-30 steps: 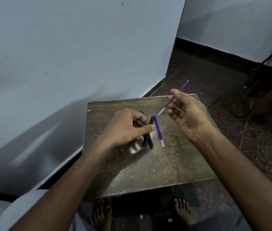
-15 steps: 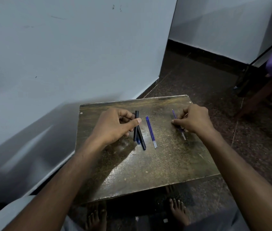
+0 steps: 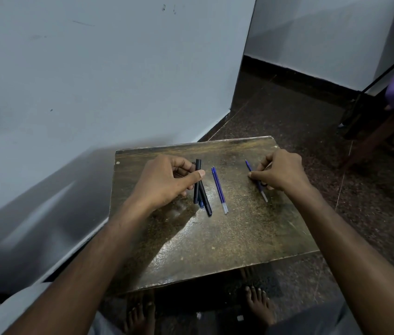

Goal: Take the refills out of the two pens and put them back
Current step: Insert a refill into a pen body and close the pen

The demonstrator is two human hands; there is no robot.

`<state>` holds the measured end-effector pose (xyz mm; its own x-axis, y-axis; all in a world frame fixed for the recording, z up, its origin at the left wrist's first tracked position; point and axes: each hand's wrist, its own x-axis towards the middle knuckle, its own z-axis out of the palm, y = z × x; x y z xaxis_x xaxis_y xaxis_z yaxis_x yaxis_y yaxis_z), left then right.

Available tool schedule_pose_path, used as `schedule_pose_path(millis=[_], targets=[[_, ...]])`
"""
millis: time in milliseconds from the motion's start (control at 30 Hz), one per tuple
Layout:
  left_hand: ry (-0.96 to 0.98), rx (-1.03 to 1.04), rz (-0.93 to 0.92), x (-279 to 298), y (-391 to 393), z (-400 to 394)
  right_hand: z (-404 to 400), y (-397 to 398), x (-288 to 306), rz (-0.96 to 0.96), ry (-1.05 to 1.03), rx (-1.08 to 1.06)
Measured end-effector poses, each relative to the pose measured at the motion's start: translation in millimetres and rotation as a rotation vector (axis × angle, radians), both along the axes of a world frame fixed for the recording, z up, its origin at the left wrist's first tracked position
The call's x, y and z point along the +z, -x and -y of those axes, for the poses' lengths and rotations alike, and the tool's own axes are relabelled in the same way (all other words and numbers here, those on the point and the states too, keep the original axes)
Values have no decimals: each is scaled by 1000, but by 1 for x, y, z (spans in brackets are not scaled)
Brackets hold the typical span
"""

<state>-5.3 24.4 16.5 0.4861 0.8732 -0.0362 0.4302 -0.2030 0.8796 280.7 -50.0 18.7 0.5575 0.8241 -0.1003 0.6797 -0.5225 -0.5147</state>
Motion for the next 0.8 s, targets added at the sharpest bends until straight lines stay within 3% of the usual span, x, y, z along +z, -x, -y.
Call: schedule_pose_path(millis=[233,433,800], targets=[[-2,4,4,1,1,-2,2,11,12,78,-37,25],[-10,4,-9,2,0,-1,-1,52,4,-98,0,170],[-29,-7,-19,2,0,-2,-7,63,-3,-27,54,216]])
